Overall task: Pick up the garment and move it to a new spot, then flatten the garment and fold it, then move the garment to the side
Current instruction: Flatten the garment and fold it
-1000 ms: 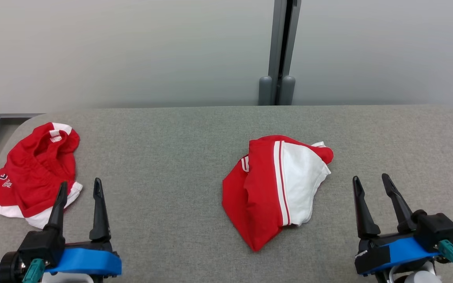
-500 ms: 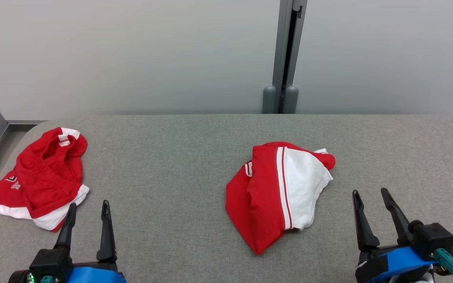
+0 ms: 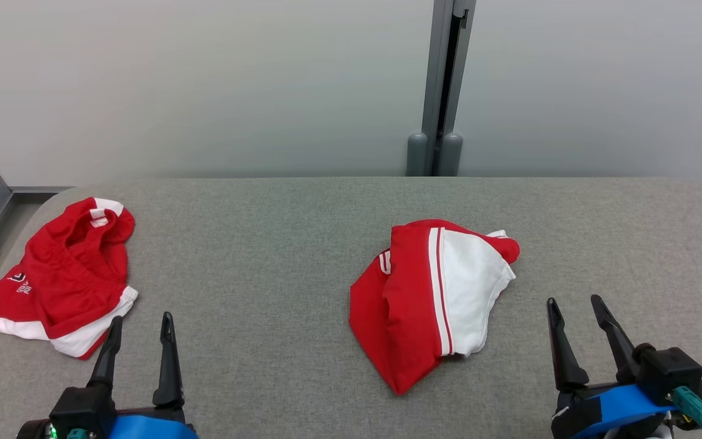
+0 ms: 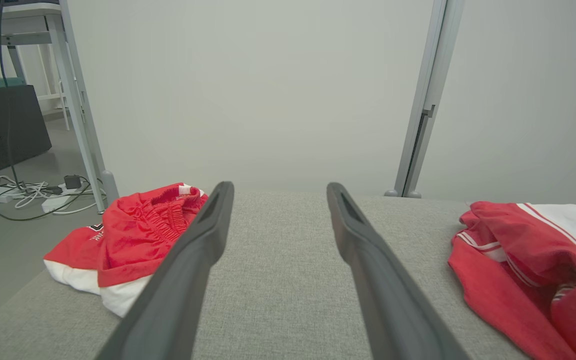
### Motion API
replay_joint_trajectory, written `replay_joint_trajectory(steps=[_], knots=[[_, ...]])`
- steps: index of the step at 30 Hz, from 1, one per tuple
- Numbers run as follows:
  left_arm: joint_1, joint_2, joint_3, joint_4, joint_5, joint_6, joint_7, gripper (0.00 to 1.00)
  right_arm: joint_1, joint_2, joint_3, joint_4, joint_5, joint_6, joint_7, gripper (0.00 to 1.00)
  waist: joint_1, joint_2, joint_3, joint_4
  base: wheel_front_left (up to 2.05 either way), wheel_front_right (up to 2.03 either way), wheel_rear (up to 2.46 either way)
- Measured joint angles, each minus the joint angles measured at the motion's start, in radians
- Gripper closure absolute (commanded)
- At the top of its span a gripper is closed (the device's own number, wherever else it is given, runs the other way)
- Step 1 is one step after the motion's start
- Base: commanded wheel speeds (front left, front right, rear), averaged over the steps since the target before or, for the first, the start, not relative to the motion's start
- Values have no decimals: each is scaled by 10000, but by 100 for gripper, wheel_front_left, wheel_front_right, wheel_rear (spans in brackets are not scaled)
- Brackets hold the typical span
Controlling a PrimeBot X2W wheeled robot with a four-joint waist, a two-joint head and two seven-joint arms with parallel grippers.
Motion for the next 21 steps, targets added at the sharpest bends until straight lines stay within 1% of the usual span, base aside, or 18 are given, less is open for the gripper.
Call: replay_joint_trajectory(steps=[13, 21], knots=[[2, -174, 119, 81, 155, -226, 0, 0, -113, -2, -48, 194, 0, 0, 0, 0, 0, 0, 71, 96, 0, 0, 0], [-296, -336, 50, 301, 224, -456, 0, 0, -1435, 0, 242, 878, -439, 0, 19, 0, 0, 0, 226, 448, 0, 0, 0]])
